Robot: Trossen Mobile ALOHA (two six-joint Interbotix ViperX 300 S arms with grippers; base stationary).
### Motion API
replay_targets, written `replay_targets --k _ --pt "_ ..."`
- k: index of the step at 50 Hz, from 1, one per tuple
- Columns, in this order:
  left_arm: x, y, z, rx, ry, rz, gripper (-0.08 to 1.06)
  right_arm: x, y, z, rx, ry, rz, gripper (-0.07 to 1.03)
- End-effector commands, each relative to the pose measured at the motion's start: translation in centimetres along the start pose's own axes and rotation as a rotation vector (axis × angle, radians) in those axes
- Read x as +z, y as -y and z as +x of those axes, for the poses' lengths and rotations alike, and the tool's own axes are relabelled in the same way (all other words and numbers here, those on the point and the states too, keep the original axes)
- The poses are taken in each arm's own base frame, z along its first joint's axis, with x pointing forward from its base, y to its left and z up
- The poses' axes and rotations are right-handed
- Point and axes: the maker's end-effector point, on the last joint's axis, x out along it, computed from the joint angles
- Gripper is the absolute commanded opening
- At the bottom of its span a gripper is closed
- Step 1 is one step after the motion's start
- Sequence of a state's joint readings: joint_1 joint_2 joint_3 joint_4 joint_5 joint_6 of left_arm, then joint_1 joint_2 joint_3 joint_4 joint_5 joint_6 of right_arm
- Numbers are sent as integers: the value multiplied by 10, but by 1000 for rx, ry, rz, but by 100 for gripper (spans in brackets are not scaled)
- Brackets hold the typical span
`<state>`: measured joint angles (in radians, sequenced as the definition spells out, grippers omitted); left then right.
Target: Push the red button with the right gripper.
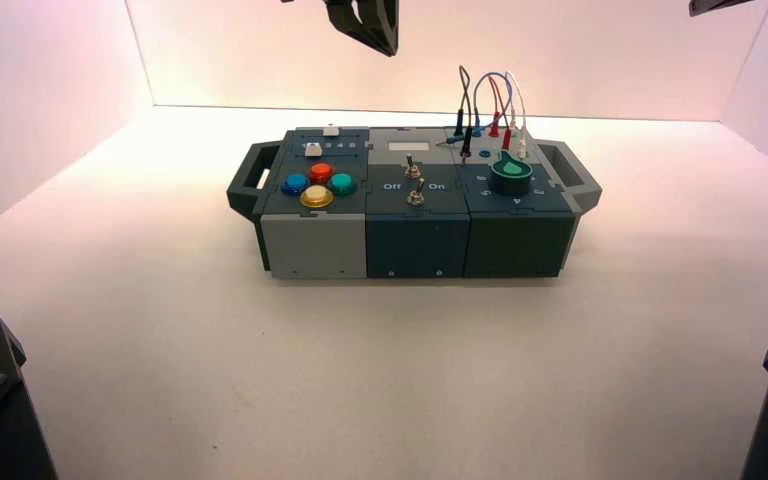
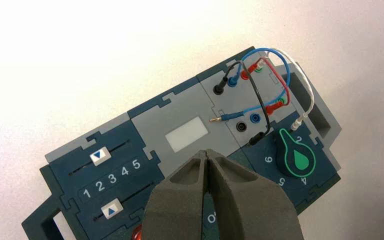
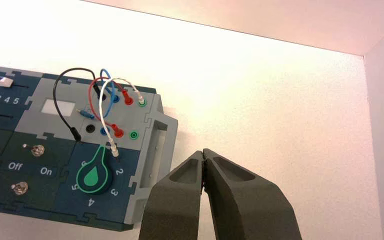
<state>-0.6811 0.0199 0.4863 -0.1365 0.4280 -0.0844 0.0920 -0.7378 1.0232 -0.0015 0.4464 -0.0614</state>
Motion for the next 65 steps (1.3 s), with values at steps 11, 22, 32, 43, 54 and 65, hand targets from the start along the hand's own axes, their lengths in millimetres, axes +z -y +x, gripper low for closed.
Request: replay_targets --k 11,22,32,43,54,65 --pt "12 2 -9 -7 39 5 -3 10 2 -3 -6 29 7 -2" --pt "11 2 -10 -5 32 23 -3 10 2 -3 -6 30 7 -2" --pt "17 5 -25 -11 28 34 -3 11 2 -7 -3 38 14 -2" --pt "10 5 -49 -9 -69 37 -3 23 -10 -24 42 53 26 -2" --pt "2 -21 -89 24 -68 -18 -3 23 -42 -29 144 6 -69 -2" --pt "-18 -57 -114 78 -49 -94 -3 21 -73 -21 236 -90 -101 -2"
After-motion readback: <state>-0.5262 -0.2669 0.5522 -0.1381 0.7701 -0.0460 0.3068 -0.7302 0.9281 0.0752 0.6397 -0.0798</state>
